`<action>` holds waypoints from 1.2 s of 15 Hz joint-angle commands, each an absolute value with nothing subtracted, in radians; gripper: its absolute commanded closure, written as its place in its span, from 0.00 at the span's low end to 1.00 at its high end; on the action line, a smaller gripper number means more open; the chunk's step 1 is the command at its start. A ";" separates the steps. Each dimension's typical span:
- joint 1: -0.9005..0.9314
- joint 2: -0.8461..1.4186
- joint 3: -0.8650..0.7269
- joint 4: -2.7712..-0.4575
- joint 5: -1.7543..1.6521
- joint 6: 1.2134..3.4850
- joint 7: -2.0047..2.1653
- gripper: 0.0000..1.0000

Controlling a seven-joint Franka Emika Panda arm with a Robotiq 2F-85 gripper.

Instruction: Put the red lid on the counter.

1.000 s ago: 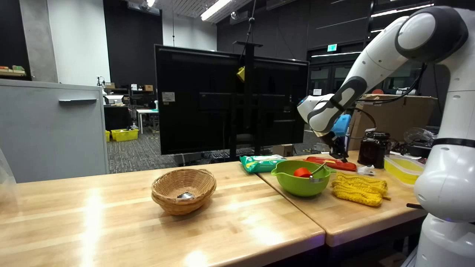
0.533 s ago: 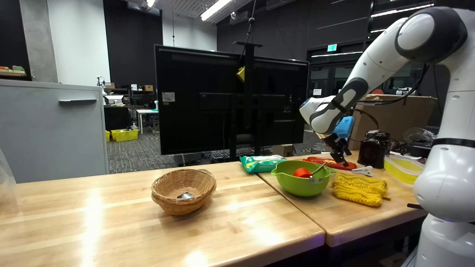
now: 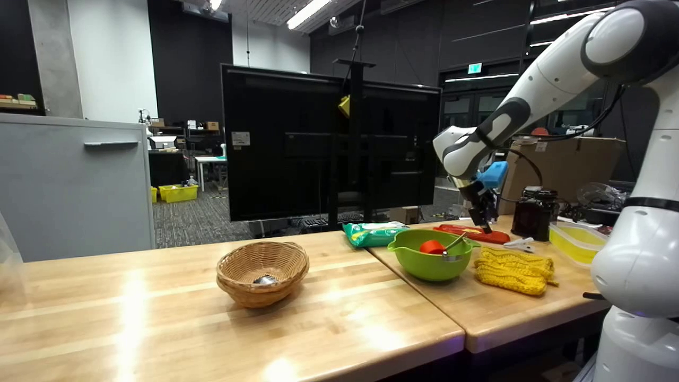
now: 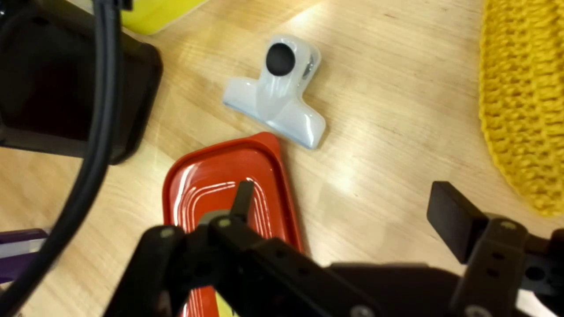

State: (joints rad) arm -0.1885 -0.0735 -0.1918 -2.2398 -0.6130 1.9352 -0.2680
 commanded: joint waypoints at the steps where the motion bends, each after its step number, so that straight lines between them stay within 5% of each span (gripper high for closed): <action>1: -0.179 -0.198 -0.195 -2.260 -0.468 1.906 -0.374 0.00; 18: -0.097 -0.535 -0.130 -2.261 -0.218 1.565 -0.205 0.00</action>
